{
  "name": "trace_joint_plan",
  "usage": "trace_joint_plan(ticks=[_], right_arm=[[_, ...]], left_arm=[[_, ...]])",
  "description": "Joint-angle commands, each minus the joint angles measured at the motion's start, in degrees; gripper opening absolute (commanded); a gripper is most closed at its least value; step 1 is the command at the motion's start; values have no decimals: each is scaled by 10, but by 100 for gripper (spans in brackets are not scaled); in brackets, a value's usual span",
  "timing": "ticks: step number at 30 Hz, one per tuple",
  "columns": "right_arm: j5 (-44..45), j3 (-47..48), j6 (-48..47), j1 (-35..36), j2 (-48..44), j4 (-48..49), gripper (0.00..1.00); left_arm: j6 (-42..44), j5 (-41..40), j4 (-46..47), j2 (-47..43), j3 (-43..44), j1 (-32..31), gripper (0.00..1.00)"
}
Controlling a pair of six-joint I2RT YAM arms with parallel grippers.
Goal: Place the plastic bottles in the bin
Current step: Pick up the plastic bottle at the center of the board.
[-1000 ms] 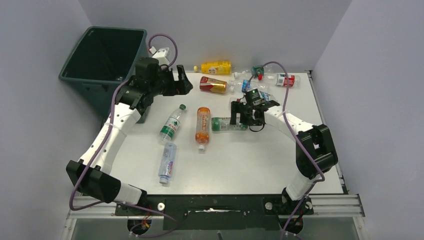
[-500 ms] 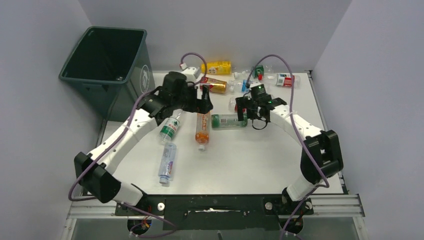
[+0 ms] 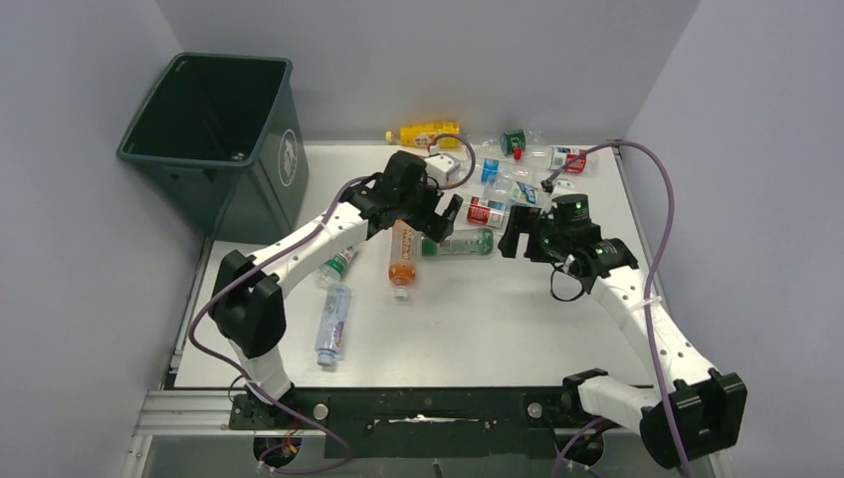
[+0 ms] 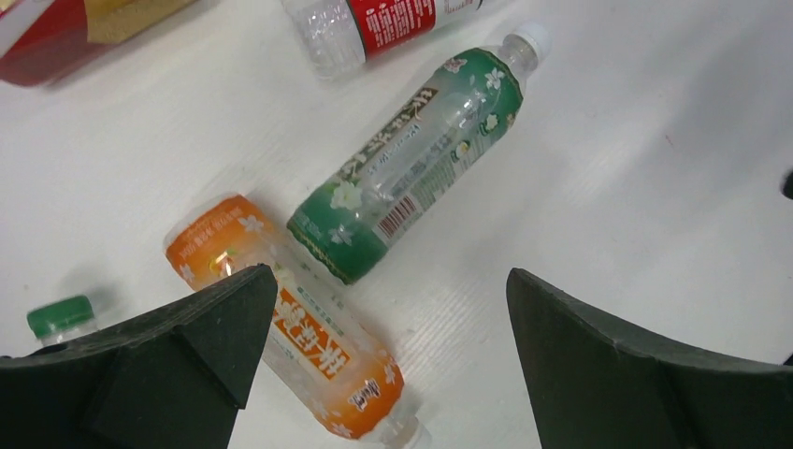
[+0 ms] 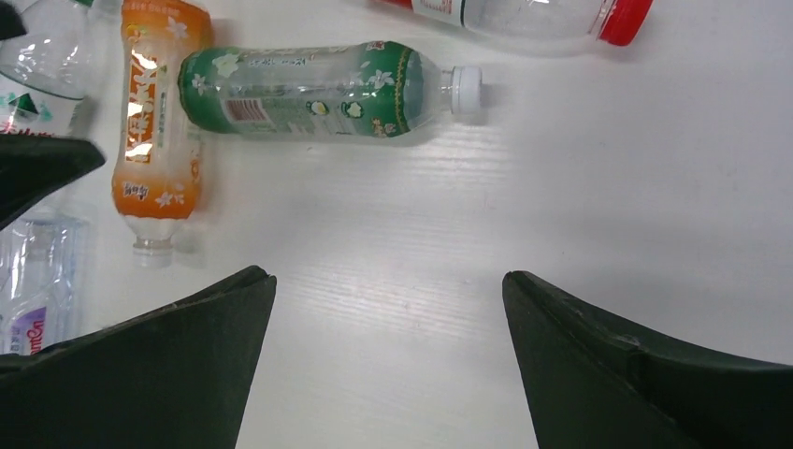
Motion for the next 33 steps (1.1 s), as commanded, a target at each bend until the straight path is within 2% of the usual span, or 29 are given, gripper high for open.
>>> trace_joint_plan(ticks=[1,14,23,29,33], right_arm=[[-41,-10,30,-7,-56,-27,98],[-58,-46,47,-14,-111,-49,98],[-63,-55,47,-19,-108,-43,98],[-68,-48,45,-24,-89,-34,98],[-71,-42,41,-26,-77,-29,98]], left_arm=[[87,31,58,36,46,1,97],[181,74,69,136,80,-21,97],[195,78,73,196,90,-35,97],[193,75,94,202,59,-36,96],[185,73,110,195,36,-38,92]])
